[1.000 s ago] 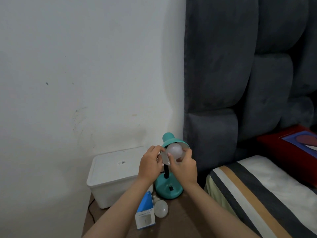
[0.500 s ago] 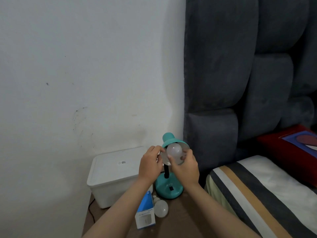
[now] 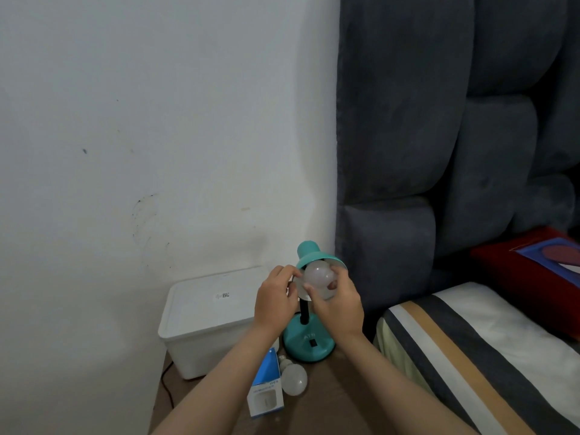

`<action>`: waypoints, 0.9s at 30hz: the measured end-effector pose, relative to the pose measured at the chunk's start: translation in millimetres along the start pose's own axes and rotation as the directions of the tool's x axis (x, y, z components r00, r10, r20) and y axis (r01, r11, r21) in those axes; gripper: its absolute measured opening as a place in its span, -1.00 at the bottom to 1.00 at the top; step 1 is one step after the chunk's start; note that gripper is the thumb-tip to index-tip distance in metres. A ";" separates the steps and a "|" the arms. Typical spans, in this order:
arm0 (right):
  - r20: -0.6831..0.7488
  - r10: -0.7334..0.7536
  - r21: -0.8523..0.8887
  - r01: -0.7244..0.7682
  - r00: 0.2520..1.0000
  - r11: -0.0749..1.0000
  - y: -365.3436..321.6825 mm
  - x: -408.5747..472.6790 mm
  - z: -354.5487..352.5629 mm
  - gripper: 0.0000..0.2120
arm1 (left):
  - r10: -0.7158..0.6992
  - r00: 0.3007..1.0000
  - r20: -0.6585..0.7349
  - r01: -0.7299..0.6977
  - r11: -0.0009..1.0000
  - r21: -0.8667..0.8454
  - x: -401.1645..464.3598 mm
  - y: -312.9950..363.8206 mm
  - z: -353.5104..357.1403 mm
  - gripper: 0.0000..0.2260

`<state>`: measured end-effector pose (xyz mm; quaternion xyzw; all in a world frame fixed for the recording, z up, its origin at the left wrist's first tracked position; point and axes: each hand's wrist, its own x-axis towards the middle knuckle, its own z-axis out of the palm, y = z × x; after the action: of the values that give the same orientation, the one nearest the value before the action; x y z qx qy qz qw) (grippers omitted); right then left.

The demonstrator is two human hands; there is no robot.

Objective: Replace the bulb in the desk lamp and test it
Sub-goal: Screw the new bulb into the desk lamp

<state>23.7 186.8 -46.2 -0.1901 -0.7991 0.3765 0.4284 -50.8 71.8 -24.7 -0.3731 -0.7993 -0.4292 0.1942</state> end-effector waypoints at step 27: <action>-0.005 0.074 -0.071 -0.075 0.997 0.995 -4.8 4.2 3.4 -0.45 | -0.037 0.999 -0.009 0.037 0.999 -0.036 -2.0 -1.7 1.6 -0.77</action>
<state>18.6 184.9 -41.5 -0.2355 -0.8038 0.3633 0.4080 -50.8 71.7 -27.7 -0.3595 -0.7975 -0.4485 0.1834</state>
